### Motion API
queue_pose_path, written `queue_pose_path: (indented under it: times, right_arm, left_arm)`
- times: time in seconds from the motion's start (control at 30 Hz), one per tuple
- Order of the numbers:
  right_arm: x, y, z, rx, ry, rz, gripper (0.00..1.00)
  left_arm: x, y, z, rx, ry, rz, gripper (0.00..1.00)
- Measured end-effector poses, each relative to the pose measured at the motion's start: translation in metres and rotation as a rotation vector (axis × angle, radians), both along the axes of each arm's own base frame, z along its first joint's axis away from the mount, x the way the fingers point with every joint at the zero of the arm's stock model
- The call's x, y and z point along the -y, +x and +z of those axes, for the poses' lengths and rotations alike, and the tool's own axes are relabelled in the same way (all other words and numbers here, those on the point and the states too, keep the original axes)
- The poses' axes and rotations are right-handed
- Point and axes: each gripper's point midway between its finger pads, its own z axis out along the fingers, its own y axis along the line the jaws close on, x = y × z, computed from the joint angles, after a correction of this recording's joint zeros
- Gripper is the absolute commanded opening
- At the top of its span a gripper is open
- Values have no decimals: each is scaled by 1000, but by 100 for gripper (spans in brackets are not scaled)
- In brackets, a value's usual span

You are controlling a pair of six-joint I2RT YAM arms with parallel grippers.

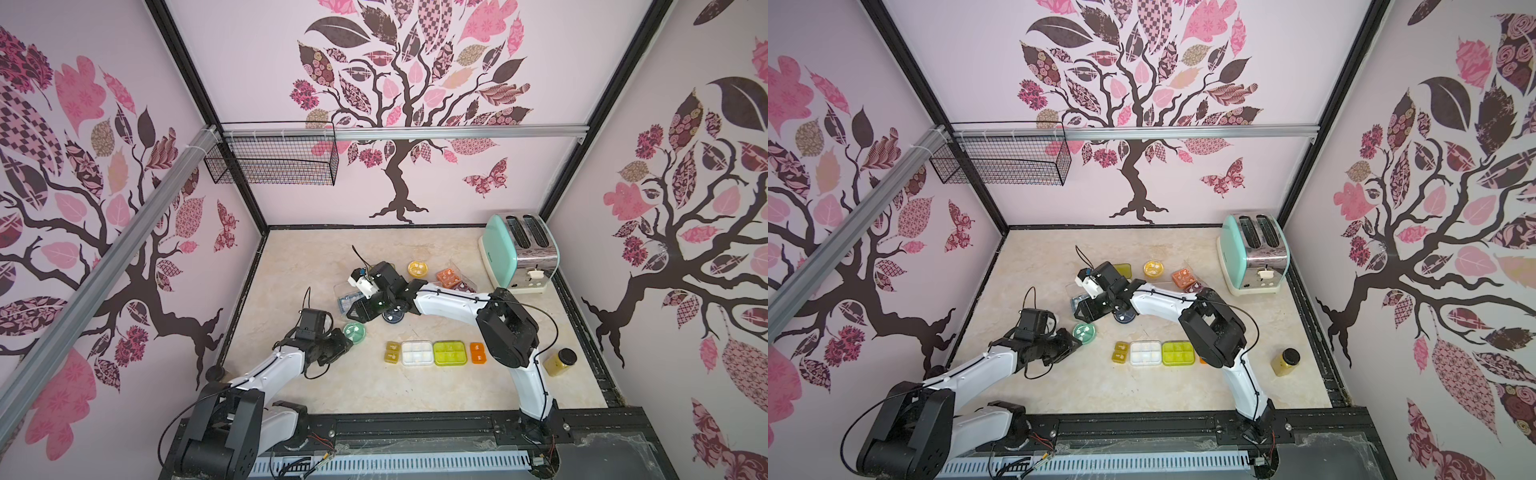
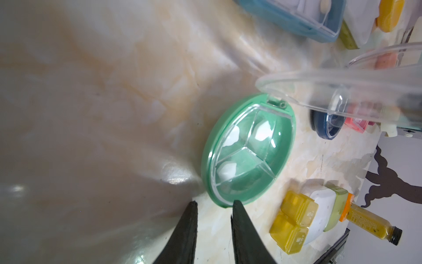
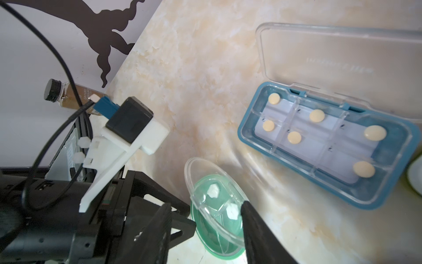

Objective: Close pillboxes
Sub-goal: Close the lid on the pillbox.

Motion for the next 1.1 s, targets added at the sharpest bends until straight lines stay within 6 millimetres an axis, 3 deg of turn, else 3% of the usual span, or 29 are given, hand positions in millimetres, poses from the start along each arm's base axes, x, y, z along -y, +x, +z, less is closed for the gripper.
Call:
queue_pose_path:
  times: [0.47, 0.63, 1.1]
  right_arm:
    - [5, -3, 0, 18, 11, 0, 42]
    - [11, -7, -1, 20, 8, -11, 34]
    - [11, -7, 5, 12, 41, -31, 30]
  left_arm:
    - [1, 6, 7, 7, 4, -1, 29]
    - [2, 11, 12, 15, 4, -4, 29]
    - [7, 8, 8, 1, 7, -28, 28]
